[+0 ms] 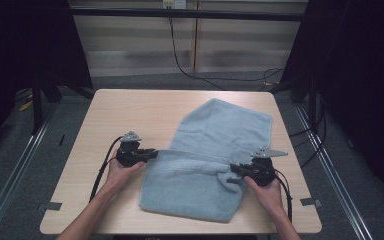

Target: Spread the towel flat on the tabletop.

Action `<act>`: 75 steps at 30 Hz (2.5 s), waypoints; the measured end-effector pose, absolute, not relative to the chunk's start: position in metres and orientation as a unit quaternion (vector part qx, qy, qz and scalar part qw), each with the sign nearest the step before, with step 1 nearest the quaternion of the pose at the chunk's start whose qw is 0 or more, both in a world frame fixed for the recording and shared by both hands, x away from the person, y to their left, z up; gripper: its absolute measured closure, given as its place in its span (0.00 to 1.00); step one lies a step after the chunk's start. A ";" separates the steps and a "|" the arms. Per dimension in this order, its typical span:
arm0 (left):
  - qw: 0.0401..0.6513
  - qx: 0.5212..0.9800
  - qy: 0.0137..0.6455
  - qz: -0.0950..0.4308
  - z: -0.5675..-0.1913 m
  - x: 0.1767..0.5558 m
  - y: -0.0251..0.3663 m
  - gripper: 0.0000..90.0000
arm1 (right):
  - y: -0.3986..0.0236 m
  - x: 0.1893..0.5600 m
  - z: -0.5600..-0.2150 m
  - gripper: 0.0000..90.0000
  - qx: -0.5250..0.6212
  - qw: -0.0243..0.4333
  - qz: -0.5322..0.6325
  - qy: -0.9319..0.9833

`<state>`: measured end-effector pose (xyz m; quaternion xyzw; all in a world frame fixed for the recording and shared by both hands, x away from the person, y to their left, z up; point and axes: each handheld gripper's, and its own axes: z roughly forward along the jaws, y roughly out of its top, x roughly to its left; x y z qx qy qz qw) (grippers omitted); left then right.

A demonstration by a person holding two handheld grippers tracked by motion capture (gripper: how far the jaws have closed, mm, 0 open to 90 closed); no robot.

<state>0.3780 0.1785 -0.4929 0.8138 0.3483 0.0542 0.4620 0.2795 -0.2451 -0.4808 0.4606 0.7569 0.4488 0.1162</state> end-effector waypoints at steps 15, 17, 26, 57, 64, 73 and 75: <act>0.567 0.768 0.291 0.066 -0.421 0.304 0.225 0.88 | -0.239 0.233 -0.402 0.93 0.385 0.139 0.549 0.729; 0.578 0.763 0.286 0.050 -0.420 0.291 0.231 0.88 | -0.237 0.218 -0.396 0.92 0.371 0.140 0.553 0.732; 0.531 0.804 0.265 0.013 -0.451 0.238 0.244 0.87 | -0.241 0.159 -0.419 0.90 0.372 0.108 0.550 0.740; 0.401 0.879 0.258 -0.021 -0.500 0.326 0.149 0.71 | -0.197 0.241 -0.472 0.77 0.387 0.057 0.398 0.830; 0.414 0.875 0.251 0.002 -0.503 0.304 0.171 0.77 | -0.231 0.210 -0.461 0.98 0.429 0.109 0.438 0.782; 0.403 0.878 0.258 0.015 -0.500 0.259 0.195 0.79 | -0.275 0.152 -0.467 0.98 0.496 0.167 0.429 0.736; 0.403 0.877 0.260 0.017 -0.499 0.253 0.199 0.80 | -0.279 0.147 -0.469 0.98 0.504 0.172 0.419 0.736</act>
